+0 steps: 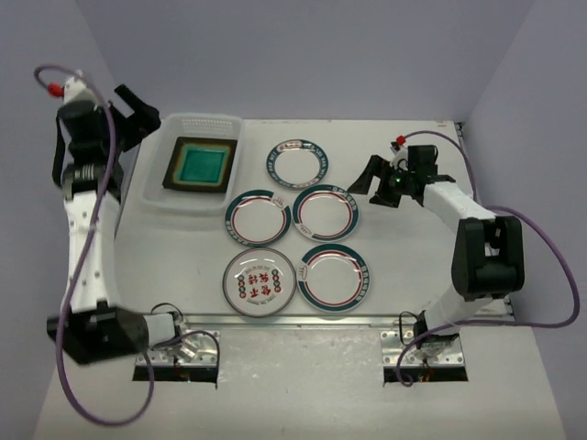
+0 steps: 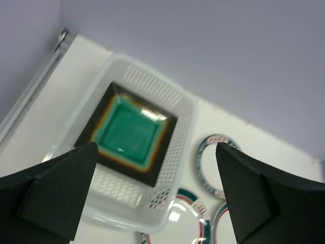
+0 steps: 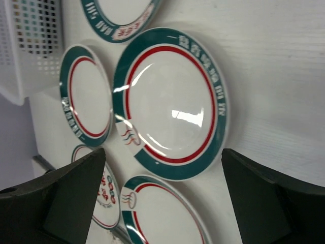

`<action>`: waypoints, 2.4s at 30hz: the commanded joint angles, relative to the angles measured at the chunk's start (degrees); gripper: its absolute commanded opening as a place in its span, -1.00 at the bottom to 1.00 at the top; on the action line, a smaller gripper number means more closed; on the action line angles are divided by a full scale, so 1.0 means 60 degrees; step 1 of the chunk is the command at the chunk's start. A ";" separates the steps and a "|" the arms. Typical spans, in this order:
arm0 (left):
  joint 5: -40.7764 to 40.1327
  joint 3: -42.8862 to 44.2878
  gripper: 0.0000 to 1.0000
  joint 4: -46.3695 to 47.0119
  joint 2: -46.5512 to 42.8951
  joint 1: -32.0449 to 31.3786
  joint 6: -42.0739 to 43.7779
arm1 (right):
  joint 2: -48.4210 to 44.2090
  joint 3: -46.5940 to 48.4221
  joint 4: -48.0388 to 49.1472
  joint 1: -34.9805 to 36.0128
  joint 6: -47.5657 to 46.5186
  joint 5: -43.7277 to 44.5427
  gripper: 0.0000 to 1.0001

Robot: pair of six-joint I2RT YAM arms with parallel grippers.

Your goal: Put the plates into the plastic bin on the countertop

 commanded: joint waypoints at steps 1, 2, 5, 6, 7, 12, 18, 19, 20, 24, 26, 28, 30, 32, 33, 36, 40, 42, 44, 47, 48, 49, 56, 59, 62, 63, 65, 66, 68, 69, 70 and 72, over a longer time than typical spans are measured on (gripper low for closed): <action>0.2930 -0.4969 1.00 0.4542 -0.2986 0.0266 -0.1992 | 0.1283 0.0699 -0.0990 -0.0396 -0.1546 0.0135 0.84; 0.3346 -0.5598 1.00 0.5271 -0.3362 0.0266 -0.2174 | 0.1558 0.0795 -0.1061 -0.0401 -0.1622 0.0079 0.79; 0.3371 -0.5913 1.00 0.5103 -0.3523 0.0251 -0.1974 | 0.2002 0.0661 -0.0850 -0.0409 -0.1635 -0.0265 0.52; 0.3439 -0.5783 1.00 0.4803 -0.3439 0.0238 -0.1826 | 0.2107 0.0551 -0.0709 -0.0397 -0.1578 -0.0348 0.39; 0.3391 -0.5659 1.00 0.4274 -0.3377 0.0140 -0.1678 | 0.2315 0.0391 -0.0512 -0.0397 -0.1529 -0.0398 0.22; 0.3565 -0.5907 1.00 0.4363 -0.3520 -0.0309 -0.1425 | 0.3040 0.0205 -0.0027 -0.0411 -0.1519 -0.1312 -0.37; 0.4753 -0.5709 1.00 0.4138 -0.2525 -0.0799 -0.1415 | 0.3301 0.0219 0.0362 -0.0409 -0.1144 -0.1775 -0.62; 0.4885 -0.5720 1.00 0.4140 -0.2380 -0.0924 -0.1440 | 0.3362 0.0211 0.0479 -0.0401 -0.0933 -0.1869 -0.58; 0.5001 -0.5725 1.00 0.4148 -0.2290 -0.1024 -0.1457 | 0.3435 0.0146 0.0720 -0.0404 -0.0764 -0.1992 -0.56; 0.5064 -0.5725 1.00 0.4129 -0.2287 -0.1430 -0.1476 | 0.3496 -0.0384 0.1717 -0.0430 -0.0024 -0.2129 -0.74; 0.4995 -0.5740 1.00 0.4125 -0.2392 -0.1580 -0.1494 | 0.3368 -0.0687 0.2227 -0.0776 0.0435 -0.2275 -0.95; 0.5000 -0.5623 1.00 0.4053 -0.2470 -0.1867 -0.1416 | 0.2984 -0.0960 0.2516 -0.0996 0.0889 -0.2417 -1.00; 0.4612 -0.5116 1.00 0.3387 -0.2422 -0.2426 -0.1075 | 0.2264 -0.1320 0.2533 -0.1207 0.1116 -0.2345 -1.00; 0.4114 -0.4946 1.00 0.3144 -0.2433 -0.2951 -0.0902 | 0.1417 -0.1455 0.2264 -0.1296 0.1108 -0.2217 -1.00; 0.3758 -0.4936 1.00 0.3144 -0.2423 -0.3173 -0.0931 | 0.1070 -0.1426 0.1966 -0.1315 0.1050 -0.2169 -1.00; 0.3259 -0.4860 1.00 0.3129 -0.2226 -0.3855 -0.1014 | 0.0304 -0.1405 0.1803 -0.1389 0.1042 -0.2074 -1.00; 0.2451 -0.4755 1.00 0.3690 -0.1466 -0.5169 -0.1307 | -0.0583 -0.1307 0.1781 -0.1345 0.1126 -0.2503 -1.00; 0.2500 -0.4382 1.00 0.3980 -0.0871 -0.5624 -0.1398 | -0.0960 -0.1345 0.2187 -0.1283 0.1266 -0.3471 -1.00; 0.2837 -0.4042 1.00 0.4141 -0.0224 -0.5803 -0.1457 | -0.1119 -0.1475 0.2829 -0.1222 0.1525 -0.4197 -1.00; 0.3327 -0.3737 1.00 0.4631 0.0161 -0.5911 -0.1395 | -0.1525 -0.1614 0.3500 -0.0892 0.1961 -0.5377 -1.00; 0.3371 -0.3742 1.00 0.4965 0.0240 -0.5953 -0.1411 | -0.1702 -0.1630 0.3832 -0.0657 0.2052 -0.5646 -1.00; 0.3360 -0.3720 1.00 0.5002 0.0285 -0.5987 -0.1433 | -0.1782 -0.1653 0.4148 -0.0565 0.2198 -0.5727 -1.00; 0.2970 -0.3784 -0.49 0.4495 0.0516 -0.6077 -0.1153 | -0.1911 -0.1457 0.5244 0.0188 0.3161 -0.6011 -1.00; 0.3334 -0.3792 -0.99 0.4817 0.0424 -0.6077 -0.1157 | -0.1763 -0.1306 0.5429 0.0346 0.3364 -0.5855 -1.00; 0.2649 -0.3811 -1.00 0.5139 -0.0045 -0.6072 -0.1255 | -0.1551 -0.1408 0.5870 0.0360 0.3810 -0.5668 -0.21; 0.2173 -0.3611 -1.00 0.4782 -0.0150 -0.6021 -0.1225 | -0.1521 -0.1438 0.5973 0.0316 0.3850 -0.5611 0.30; 0.1214 -0.3259 -1.00 0.3972 -0.0268 -0.5617 -0.1315 | -0.1498 -0.1624 0.5923 0.0158 0.3886 -0.5481 0.77; 0.1257 -0.3092 -1.00 0.3660 -0.0268 -0.4795 -0.1671 | -0.1530 -0.1769 0.5849 -0.0115 0.3940 -0.5322 0.98; 0.1698 -0.3117 -1.00 0.3656 -0.0268 -0.3582 -0.2075 | -0.1656 -0.2323 0.5668 -0.0409 0.3995 -0.4988 0.98; 0.1454 -0.3005 -1.00 0.3530 -0.0197 -0.2753 -0.2120 | -0.1818 -0.2516 0.5343 -0.0685 0.3763 -0.4726 0.98; 0.1210 -0.2892 -1.00 0.3403 -0.0127 -0.1923 -0.2164 | -0.1980 -0.2709 0.5018 -0.0961 0.3531 -0.4464 0.98; 0.0891 -0.2341 -1.00 0.2921 0.0383 -0.0727 -0.2016 | -0.2253 -0.2732 0.3923 -0.1019 0.2707 -0.4163 0.98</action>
